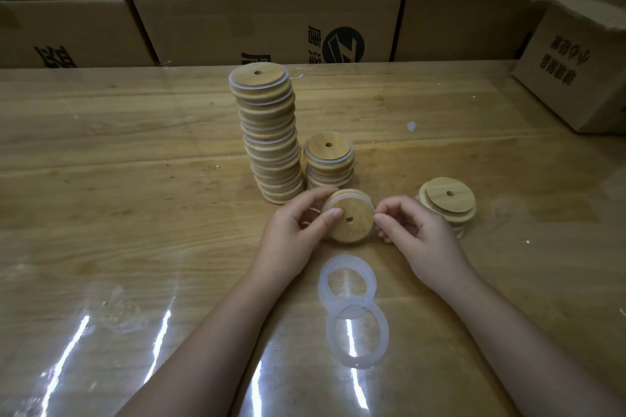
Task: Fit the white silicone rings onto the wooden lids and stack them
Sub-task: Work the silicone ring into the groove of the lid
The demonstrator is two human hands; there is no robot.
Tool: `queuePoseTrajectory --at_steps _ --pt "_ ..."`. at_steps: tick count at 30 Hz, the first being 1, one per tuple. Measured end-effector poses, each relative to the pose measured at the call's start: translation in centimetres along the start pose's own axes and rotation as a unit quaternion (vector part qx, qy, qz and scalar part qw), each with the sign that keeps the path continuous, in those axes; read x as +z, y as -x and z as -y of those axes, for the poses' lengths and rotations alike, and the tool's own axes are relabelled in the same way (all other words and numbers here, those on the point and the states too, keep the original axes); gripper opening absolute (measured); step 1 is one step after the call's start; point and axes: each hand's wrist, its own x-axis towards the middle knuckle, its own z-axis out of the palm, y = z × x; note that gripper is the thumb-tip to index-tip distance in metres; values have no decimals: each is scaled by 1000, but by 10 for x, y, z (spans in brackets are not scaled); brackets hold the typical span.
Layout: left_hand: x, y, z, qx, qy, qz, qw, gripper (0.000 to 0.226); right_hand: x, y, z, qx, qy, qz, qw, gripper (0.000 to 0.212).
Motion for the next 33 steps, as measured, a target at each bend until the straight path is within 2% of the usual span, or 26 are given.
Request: queuePoseTrajectory --at_steps 5,8,11,15,20,25,33 --pt "-1 -1 0 -22 22 4 1000 24 0 0 1 -5 48 5 999 13" --pt "-3 -1 -2 -42 93 10 995 22 1 0 4 33 -29 23 999 13" --pt "-3 -1 -4 -59 168 26 984 33 -1 -3 5 57 -108 15 992 14" --pt "-5 -1 -4 -55 160 67 983 33 -4 -5 3 66 -187 -37 980 13" --pt "-6 -1 -4 -75 157 105 979 27 1 -4 4 59 -207 -31 976 10" --pt "-10 -3 -7 -103 232 70 965 24 1 -4 9 69 -235 -28 969 3" --pt "-8 -10 -14 -138 350 -62 925 23 6 -3 8 69 -196 20 978 11"
